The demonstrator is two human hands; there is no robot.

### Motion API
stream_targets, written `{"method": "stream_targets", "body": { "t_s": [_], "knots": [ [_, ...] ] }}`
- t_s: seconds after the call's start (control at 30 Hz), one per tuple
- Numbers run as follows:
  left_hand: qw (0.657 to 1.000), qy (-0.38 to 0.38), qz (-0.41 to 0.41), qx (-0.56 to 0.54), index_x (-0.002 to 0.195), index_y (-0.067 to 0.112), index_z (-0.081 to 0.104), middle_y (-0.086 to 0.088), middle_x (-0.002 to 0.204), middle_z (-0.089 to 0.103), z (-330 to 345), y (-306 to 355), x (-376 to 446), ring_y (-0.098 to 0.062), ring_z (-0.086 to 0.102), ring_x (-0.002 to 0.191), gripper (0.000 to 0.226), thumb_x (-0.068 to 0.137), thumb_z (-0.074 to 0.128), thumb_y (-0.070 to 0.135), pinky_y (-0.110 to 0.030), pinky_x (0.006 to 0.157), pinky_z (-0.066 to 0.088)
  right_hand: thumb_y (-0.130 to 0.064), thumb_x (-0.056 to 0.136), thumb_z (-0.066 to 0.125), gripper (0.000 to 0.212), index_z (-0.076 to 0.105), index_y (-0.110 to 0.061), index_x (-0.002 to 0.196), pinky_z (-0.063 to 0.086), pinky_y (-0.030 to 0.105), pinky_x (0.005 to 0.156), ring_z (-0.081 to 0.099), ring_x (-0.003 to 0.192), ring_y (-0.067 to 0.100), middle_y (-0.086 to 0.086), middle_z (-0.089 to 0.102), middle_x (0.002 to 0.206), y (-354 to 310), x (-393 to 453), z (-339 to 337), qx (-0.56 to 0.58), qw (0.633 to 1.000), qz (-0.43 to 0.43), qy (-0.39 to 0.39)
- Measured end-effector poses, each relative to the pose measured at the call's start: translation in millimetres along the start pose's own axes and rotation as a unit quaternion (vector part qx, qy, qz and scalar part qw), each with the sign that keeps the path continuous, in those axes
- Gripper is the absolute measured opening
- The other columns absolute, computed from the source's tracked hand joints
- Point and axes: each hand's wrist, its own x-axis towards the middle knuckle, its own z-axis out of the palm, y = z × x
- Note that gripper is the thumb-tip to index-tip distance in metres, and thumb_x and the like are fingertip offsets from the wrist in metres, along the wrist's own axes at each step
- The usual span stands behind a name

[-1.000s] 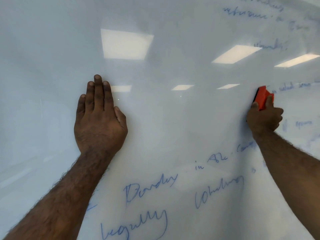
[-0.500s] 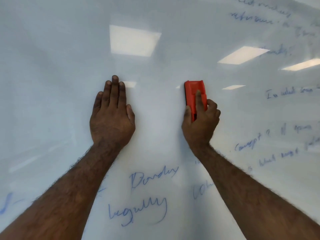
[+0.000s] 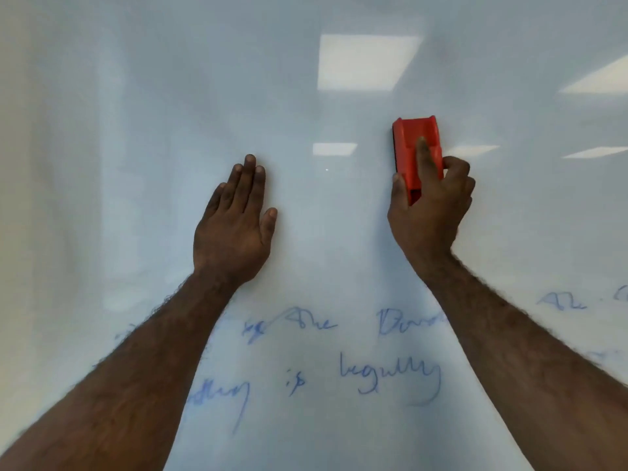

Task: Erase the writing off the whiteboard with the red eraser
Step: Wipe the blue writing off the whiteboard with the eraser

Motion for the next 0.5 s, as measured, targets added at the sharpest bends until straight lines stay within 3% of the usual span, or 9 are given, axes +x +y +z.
{"method": "stream_targets", "body": {
  "t_s": [0.1,0.23,0.5],
  "knots": [
    [0.999,0.001,-0.037,0.018,0.159,0.013,0.007,-0.001,0.166,0.000,-9.1,-48.8,-8.0,-0.011,0.000,0.152,0.063,0.103,0.015,0.044,-0.028,0.122,0.002,-0.039,0.092,0.054,0.059,0.040,-0.026,0.148,0.039,0.038,0.088,0.048,0.105,0.035,0.016,0.049,0.123,-28.4,8.9,14.0,-0.017,0.999,0.025,0.012],
    [0.999,-0.006,-0.047,0.025,0.159,0.012,0.007,-0.002,0.166,0.002,-19.9,-100.0,-14.8,-0.013,0.002,0.152,0.064,0.103,0.016,0.044,-0.031,0.123,0.006,-0.039,0.091,0.055,0.057,0.042,-0.027,0.146,0.041,0.039,0.083,0.049,0.102,0.033,0.014,0.051,0.121,-66.5,3.6,32.0,-0.040,0.999,-0.021,0.012],
    [0.999,0.014,-0.040,0.003,0.158,0.010,0.008,-0.003,0.166,0.002,-26.7,-143.4,-18.9,-0.014,0.000,0.153,0.062,0.104,0.023,0.037,-0.030,0.124,0.004,-0.040,0.091,0.052,0.056,0.043,-0.026,0.144,0.043,0.041,0.082,0.050,0.101,0.032,0.014,0.053,0.120,-121.8,-6.4,57.1,-0.050,0.997,-0.057,-0.004]
  ]
}}
